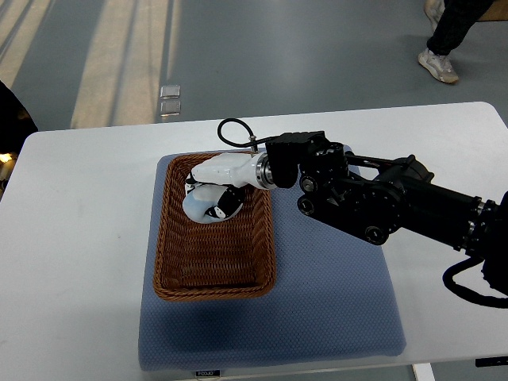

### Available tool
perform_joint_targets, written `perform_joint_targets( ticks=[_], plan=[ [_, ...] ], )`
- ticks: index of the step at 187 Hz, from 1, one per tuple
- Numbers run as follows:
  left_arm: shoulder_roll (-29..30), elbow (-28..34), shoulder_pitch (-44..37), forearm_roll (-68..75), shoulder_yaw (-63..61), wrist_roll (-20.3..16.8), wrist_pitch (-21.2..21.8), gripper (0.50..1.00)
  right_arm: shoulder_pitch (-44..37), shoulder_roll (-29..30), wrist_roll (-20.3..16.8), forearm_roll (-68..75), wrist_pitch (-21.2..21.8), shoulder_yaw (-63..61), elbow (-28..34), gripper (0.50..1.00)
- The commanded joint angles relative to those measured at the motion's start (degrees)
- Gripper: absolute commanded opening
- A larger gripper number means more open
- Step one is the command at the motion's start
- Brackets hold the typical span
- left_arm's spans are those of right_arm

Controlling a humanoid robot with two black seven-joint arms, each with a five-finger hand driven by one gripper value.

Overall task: Place blue toy in brown basket
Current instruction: 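Lift the toy with the right hand and carry it over the wicker basket, then open the right hand to release the toy into the basket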

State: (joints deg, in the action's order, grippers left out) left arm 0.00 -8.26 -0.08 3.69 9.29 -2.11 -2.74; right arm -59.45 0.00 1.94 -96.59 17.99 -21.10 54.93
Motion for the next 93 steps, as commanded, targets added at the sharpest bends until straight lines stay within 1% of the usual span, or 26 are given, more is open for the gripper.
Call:
perform_joint_targets(
  ticks=[1, 7, 14, 37, 68, 84, 93],
  plan=[
    [0.0, 0.0, 0.1, 0.0, 0.0, 0.0, -0.1, 1.0, 0.4, 0.0, 0.2, 0.1, -0.1, 0.0, 0.0, 0.682],
    [0.0, 0.0, 0.0, 0.0, 0.0, 0.0, 0.0, 1.0, 0.4, 0.0, 0.3, 0.1, -0.3, 0.0, 0.0, 0.688],
    [0.0, 0.0, 0.0, 0.0, 0.0, 0.0, 0.0, 1.0, 0.5, 0.0, 0.3, 0.1, -0.6, 0.0, 0.0, 0.709],
    [0.0, 0.0, 0.0, 0.0, 0.0, 0.0, 0.0, 1.0, 1.2, 0.0, 0.3, 0.1, -0.6, 0.1, 0.0, 0.742],
    [0.0, 0.0, 0.0, 0.0, 0.0, 0.0, 0.0, 1.0, 1.1, 0.0, 0.3, 0.2, -0.6, 0.0, 0.1, 0.756],
    [0.0, 0.0, 0.0, 0.0, 0.0, 0.0, -0.1, 1.0, 1.0, 0.0, 0.3, 0.4, -0.5, -0.1, 0.2, 0.809],
    [0.0, 0.0, 0.0, 0.0, -0.1, 0.0, -0.1, 1.0, 0.7, 0.0, 0.3, 0.4, -0.5, -0.2, 0.4, 0.856]
  ],
)
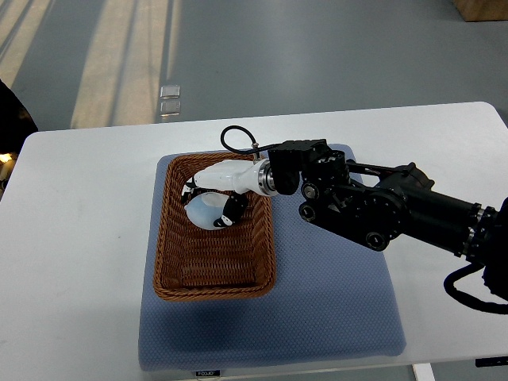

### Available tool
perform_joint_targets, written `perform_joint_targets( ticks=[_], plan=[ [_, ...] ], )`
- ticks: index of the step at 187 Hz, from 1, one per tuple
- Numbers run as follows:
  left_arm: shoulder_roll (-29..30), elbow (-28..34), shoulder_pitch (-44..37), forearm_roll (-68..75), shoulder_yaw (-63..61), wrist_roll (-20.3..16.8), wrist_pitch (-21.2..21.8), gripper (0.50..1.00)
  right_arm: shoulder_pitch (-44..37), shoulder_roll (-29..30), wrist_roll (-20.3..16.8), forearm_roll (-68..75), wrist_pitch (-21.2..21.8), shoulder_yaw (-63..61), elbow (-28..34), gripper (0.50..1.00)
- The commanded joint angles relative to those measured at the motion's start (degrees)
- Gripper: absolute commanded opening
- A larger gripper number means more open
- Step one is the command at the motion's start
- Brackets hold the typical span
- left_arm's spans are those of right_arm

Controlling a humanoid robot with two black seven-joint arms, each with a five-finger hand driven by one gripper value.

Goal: Place blue toy in brown basket

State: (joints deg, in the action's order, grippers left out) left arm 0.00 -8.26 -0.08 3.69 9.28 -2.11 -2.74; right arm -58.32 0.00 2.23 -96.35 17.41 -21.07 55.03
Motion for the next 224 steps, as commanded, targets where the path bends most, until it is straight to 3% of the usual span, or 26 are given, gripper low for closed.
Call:
perform_joint_targets(
  ticks=[1, 23, 44, 134, 173, 205, 224],
  plan=[
    [0.0, 0.0, 0.0, 0.0, -0.1, 0.0, -0.1, 1.0, -0.4, 0.0, 0.1, 0.2, 0.1, -0.2, 0.3, 0.856],
    [0.0, 0.0, 0.0, 0.0, 0.0, 0.0, 0.0, 1.0, -1.1, 0.0, 0.1, 0.2, 0.3, -1.7, 0.7, 0.899],
    [0.0, 0.0, 0.0, 0.0, 0.0, 0.0, -0.1, 1.0, -2.4, 0.0, 0.2, 1.7, 0.5, -4.6, 0.7, 0.909],
    [0.0, 0.0, 0.0, 0.0, 0.0, 0.0, 0.0, 1.0, 2.2, -0.9, 0.1, 24.5, 0.1, -29.0, -1.2, 0.911],
    [0.0, 0.0, 0.0, 0.0, -0.1, 0.0, 0.0, 1.0, 4.9, -1.0, 0.2, 34.7, -0.3, -39.8, -7.1, 0.909],
    [0.0, 0.0, 0.1, 0.0, 0.0, 0.0, 0.0, 1.0, 6.3, -1.0, 0.5, 46.0, -6.2, -47.0, -15.7, 0.911],
    [0.0, 0.0, 0.0, 0.0, 0.0, 0.0, 0.0, 1.0, 7.6, -1.1, 3.1, 54.7, -7.7, -47.4, -19.3, 0.909]
  ],
)
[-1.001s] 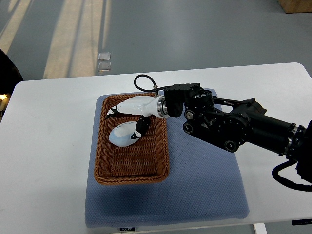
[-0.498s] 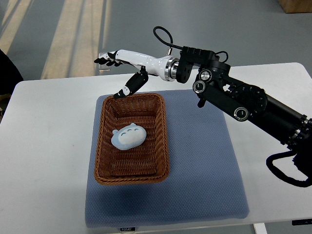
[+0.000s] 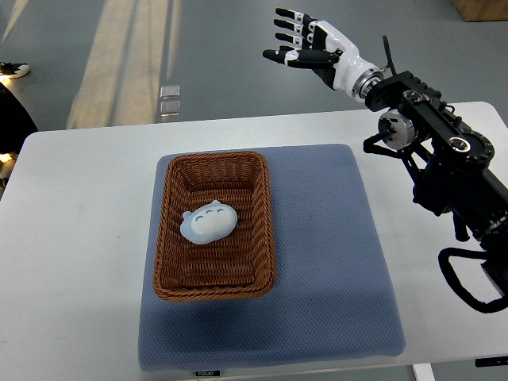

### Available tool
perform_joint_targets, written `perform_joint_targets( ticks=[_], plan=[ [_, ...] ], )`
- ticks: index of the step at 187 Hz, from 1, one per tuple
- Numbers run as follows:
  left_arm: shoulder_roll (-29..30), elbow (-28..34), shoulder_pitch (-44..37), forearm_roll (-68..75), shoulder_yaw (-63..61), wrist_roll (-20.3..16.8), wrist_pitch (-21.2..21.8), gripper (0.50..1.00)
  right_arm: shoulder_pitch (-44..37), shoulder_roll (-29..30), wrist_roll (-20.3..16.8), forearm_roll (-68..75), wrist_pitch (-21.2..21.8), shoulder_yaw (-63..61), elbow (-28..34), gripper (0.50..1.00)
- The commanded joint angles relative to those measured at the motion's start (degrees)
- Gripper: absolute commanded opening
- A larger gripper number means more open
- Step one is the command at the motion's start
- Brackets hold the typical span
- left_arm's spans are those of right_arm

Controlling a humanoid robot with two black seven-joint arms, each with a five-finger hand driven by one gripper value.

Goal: Place blue toy in brown basket

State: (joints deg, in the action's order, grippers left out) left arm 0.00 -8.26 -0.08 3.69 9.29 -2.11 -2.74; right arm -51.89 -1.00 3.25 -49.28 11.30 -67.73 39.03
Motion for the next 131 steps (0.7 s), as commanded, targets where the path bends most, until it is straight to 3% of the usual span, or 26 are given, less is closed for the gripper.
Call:
perform_joint_targets(
  ticks=[1, 66, 88, 111, 131],
  plan=[
    [0.0, 0.0, 0.0, 0.0, -0.1, 0.0, 0.0, 1.0, 1.4, -0.1, 2.3, 8.5, -1.6, -0.7, -3.4, 0.909],
    [0.0, 0.0, 0.0, 0.0, 0.0, 0.0, 0.0, 1.0, 4.8, -0.1, 4.5, 29.0, -7.6, -0.8, -5.6, 0.909],
    [0.0, 0.0, 0.0, 0.0, -0.1, 0.0, 0.0, 1.0, 4.8, -0.1, 5.4, 31.7, -8.2, -0.8, -6.9, 0.909],
    [0.0, 0.0, 0.0, 0.0, 0.0, 0.0, 0.0, 1.0, 4.6, -0.8, 9.5, 31.5, -8.0, -0.3, -9.7, 0.909],
    [0.0, 0.0, 0.0, 0.0, -0.1, 0.0, -0.1, 1.0, 5.2, -1.6, 10.0, 30.9, -7.9, 0.2, -10.4, 0.911]
  ],
)
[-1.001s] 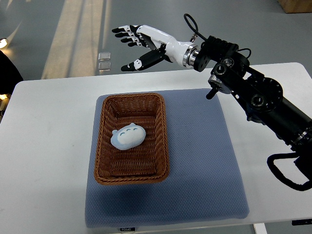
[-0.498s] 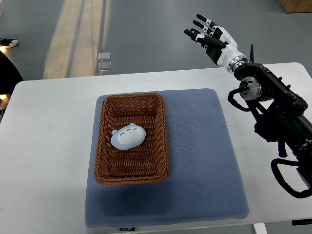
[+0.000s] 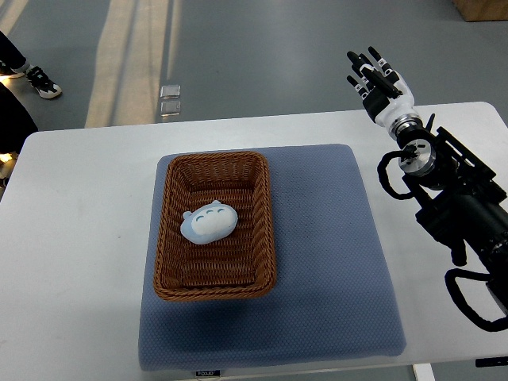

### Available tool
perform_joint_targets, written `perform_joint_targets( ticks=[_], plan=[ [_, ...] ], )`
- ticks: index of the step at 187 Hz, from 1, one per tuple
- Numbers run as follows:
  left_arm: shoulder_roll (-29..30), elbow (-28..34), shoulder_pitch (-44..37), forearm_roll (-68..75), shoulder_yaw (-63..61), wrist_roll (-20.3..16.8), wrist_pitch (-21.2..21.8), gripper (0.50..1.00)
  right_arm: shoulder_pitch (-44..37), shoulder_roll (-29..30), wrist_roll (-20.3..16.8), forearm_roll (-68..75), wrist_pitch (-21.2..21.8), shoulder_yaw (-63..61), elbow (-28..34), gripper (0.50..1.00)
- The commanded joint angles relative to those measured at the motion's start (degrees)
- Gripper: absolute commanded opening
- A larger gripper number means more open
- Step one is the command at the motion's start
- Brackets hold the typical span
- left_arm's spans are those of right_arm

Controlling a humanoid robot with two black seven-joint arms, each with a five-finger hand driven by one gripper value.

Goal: Place blue toy in brown basket

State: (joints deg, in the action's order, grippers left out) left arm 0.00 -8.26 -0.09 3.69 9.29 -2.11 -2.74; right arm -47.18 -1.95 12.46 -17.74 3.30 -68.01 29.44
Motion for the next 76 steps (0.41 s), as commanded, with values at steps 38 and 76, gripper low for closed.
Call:
perform_joint_targets(
  ticks=[38, 76],
  plan=[
    [0.0, 0.0, 0.0, 0.0, 0.0, 0.0, 0.0, 1.0, 2.1, -0.2, 0.8, -0.5, 0.2, 0.6, -0.5, 0.911],
    [0.0, 0.0, 0.0, 0.0, -0.1, 0.0, -0.1, 1.0, 2.4, 0.2, 1.0, -0.5, 0.0, 0.7, -0.2, 0.911]
  ],
)
